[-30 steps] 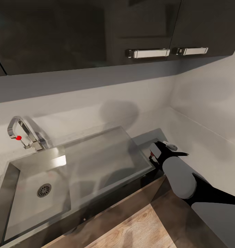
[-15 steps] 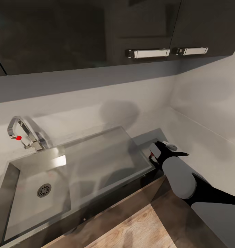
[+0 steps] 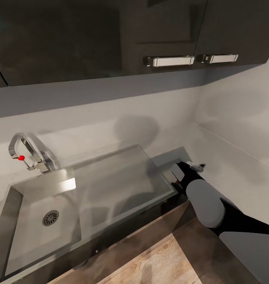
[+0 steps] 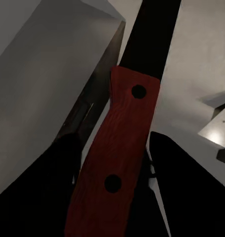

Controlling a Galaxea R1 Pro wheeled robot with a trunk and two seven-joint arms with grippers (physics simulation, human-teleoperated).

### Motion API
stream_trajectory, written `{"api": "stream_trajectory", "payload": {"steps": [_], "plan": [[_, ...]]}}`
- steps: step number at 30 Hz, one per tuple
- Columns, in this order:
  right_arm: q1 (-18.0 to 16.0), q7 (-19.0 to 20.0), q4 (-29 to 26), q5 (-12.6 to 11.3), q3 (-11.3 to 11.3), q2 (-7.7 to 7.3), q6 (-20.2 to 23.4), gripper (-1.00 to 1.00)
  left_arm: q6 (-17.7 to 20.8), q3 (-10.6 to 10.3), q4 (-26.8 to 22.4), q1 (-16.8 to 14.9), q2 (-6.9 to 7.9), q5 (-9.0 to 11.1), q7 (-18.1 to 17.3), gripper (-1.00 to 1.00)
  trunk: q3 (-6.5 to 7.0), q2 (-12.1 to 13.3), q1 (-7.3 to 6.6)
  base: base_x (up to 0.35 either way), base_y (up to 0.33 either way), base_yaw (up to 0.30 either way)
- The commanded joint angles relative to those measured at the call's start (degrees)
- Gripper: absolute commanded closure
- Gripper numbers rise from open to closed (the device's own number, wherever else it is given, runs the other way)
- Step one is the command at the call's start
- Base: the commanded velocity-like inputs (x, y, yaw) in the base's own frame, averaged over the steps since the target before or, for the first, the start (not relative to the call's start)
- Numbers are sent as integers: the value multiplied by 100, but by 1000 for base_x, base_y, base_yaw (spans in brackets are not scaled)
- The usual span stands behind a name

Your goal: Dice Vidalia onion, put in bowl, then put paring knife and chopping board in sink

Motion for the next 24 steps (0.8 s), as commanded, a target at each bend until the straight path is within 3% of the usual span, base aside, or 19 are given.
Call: {"api": "stream_trajectory", "payload": {"steps": [1,24], "plan": [[-3,-3,-4,-10,-68,5,32,100,-14,-48,14,-8,-2,44,2,-100,-11,-9,4,0,0,0],[-3,-9,-114,-4,-20,18,33,100,-14,-48,12,-8,-3,43,-4,-100,-11,-9,4,0,0,0]]}}
